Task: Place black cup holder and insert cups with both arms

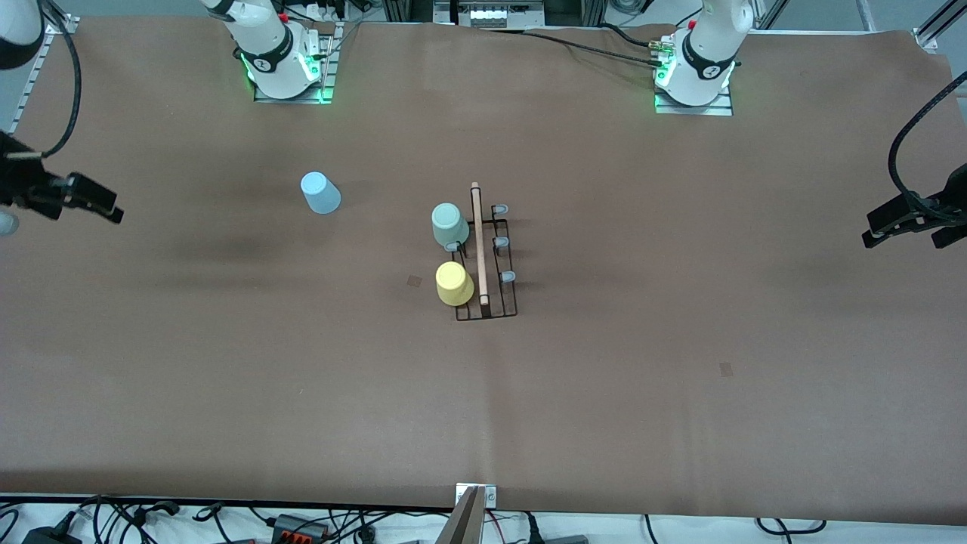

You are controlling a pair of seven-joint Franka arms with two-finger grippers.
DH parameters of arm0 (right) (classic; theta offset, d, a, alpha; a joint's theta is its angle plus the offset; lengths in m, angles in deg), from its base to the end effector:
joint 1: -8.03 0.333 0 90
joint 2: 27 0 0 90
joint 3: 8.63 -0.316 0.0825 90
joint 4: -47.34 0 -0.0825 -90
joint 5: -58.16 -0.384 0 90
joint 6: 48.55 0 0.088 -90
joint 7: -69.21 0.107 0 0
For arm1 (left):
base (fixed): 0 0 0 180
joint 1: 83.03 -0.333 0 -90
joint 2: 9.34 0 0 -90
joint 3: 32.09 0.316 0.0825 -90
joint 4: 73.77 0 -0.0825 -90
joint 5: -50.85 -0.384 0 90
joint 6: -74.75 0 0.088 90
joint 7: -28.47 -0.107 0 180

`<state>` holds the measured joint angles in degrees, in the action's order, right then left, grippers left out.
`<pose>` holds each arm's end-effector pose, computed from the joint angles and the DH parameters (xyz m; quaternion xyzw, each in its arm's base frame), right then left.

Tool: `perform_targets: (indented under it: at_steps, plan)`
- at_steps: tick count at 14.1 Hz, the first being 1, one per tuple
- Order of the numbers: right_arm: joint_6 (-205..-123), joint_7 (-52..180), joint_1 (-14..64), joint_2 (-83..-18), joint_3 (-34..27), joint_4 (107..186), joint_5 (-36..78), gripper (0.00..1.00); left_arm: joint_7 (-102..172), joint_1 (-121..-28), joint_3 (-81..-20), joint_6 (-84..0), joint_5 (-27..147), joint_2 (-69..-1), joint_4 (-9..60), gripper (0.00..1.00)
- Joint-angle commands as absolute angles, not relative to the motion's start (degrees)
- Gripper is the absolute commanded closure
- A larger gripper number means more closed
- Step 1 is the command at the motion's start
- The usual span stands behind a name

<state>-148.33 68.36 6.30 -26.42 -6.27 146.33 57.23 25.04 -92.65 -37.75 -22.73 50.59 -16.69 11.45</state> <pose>0.5604 -0.0387 0.5704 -0.9995 0.0296 -0.0123 0.0077 0.6045 0.0462 0.6023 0.9990 0.0051 0.0433 0.0012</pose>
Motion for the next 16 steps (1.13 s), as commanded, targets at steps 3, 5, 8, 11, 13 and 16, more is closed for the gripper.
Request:
perform_targets:
  at_steps: [3, 5, 8, 11, 13, 16]
  plan:
    - [-146.5, 67.4, 5.1, -21.5, -7.3, 150.4, 58.1, 0.00, 25.1, -92.8, -37.9, -22.7, 51.3, -16.5, 11.2, 0.00]
    - [-146.6, 68.1, 5.3, -21.6, -7.5, 150.1, 57.8, 0.00, 25.1, -92.8, -37.9, -22.7, 51.3, -16.5, 11.2, 0.00]
    - [-147.2, 67.4, 5.3, -21.6, -7.5, 150.0, 58.1, 0.00, 25.1, -92.8, -38.0, -22.7, 51.3, -16.6, 11.1, 0.00]
    - [-146.8, 67.4, 5.4, -21.5, -7.5, 150.0, 58.1, 0.00, 25.1, -92.8, -38.0, -22.7, 51.3, -16.6, 11.1, 0.00]
    - [-146.6, 67.4, 5.4, -21.5, -7.5, 150.1, 58.1, 0.00, 25.1, -92.8, -38.0, -22.7, 51.3, -16.6, 11.1, 0.00]
    - [-146.6, 67.4, 5.5, -21.5, -7.6, 150.2, 58.2, 0.00, 25.1, -92.8, -38.1, -22.7, 51.3, -16.6, 11.1, 0.00]
